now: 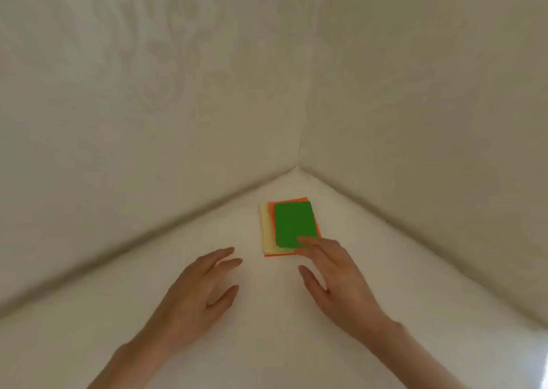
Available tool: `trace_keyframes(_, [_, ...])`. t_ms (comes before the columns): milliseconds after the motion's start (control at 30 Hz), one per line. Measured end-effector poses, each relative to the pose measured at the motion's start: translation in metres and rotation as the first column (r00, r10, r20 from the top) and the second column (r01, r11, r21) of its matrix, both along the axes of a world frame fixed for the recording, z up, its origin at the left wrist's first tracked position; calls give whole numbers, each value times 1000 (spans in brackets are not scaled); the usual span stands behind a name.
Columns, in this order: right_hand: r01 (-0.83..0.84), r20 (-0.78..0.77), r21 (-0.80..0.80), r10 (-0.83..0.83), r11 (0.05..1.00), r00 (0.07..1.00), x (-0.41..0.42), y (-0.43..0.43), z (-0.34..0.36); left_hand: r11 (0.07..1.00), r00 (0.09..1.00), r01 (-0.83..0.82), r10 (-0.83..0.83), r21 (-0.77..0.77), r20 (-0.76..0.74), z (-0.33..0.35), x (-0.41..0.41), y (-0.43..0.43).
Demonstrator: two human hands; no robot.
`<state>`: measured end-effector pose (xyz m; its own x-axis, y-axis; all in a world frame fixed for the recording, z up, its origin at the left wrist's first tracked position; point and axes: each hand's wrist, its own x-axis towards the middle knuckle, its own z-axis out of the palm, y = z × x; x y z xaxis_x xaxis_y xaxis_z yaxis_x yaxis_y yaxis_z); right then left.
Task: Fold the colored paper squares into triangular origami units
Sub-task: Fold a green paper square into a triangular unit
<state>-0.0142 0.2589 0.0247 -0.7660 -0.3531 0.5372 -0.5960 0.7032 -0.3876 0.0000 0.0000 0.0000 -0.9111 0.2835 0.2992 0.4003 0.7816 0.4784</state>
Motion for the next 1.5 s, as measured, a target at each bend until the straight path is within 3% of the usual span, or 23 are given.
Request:
trace_keyframes(100, [82, -73, 187, -70, 979, 995, -36, -1, 0, 999, 999, -13, 15, -52, 52, -6, -6, -2])
trace_keyframes(200, [134, 110, 287, -172, 948, 979, -43, -5, -4, 998, 994, -57, 56, 1, 89, -10, 3, 0])
trace_keyframes(267, [156, 125, 361, -214, 919, 969, -42, -4, -14, 997, 994, -73, 72, 12, 78, -12, 5, -2])
trace_keyframes(400, [226, -11, 395, -241, 890, 970, -40, -6, -12, 997, 995, -80, 80, -2, 62, -5, 5, 1])
trace_keyframes(433, [274, -80, 353, -263, 894, 961, -38, -8, -8, 996, 994, -92, 92, -10, 51, -3, 8, 2])
trace_keyframes(500, [314, -193, 119, -288, 942, 938, -22, -11, 7, 991, 992, -126, 126, 36, -10, 5, 18, 5])
trace_keyframes(567, [254, -233, -92, -268, 963, 935, 8, -18, 22, 973, 990, -121, 132, 196, -45, 22, 32, 5])
trace_keyframes(667, [87, -44, -334, -107, 939, 993, 60, -21, 39, 884, 995, -81, 95, 461, -8, 55, 58, 2])
trace_keyframes(733, [-4, 44, -415, 24, 910, 999, 87, -18, 42, 871, 1000, -25, 19, 491, 18, 71, 77, 5])
trace_keyframes(800, [-54, 148, -560, 164, 827, 975, 103, -20, 42, 838, 996, 24, -69, 545, 64, 79, 88, 12])
trace_keyframes(900, [-27, 240, -743, 304, 668, 922, 115, -29, 42, 700, 974, -13, -153, 714, 167, 84, 99, 23])
trace_keyframes(1133, [211, 400, -893, 490, 397, 774, 115, -32, 43, 642, 961, -82, -153, 763, 232, 88, 97, 24])
trace_keyframes(1233, [189, 419, -864, 457, 466, 785, 108, -29, 36, 636, 956, -83, -166, 767, 241, 83, 87, 24])
trace_keyframes(1333, [44, 312, -750, 294, 660, 904, 96, -27, 25, 727, 990, -8, -92, 686, 109, 68, 75, 24])
trace_keyframes(1400, [-165, -46, -459, 162, 873, 986, 83, -15, 17, 902, 969, 137, -36, 410, -243, 55, 64, 17])
trace_keyframes(1433, [-245, -240, -240, 187, 939, 953, 77, -9, 11, 959, 904, 171, -61, 226, -424, 49, 59, 13])
trace_keyframes(1500, [-297, -411, 88, 306, 951, 859, 68, 0, 2, 985, 763, 154, -167, -75, -624, 38, 49, 4])
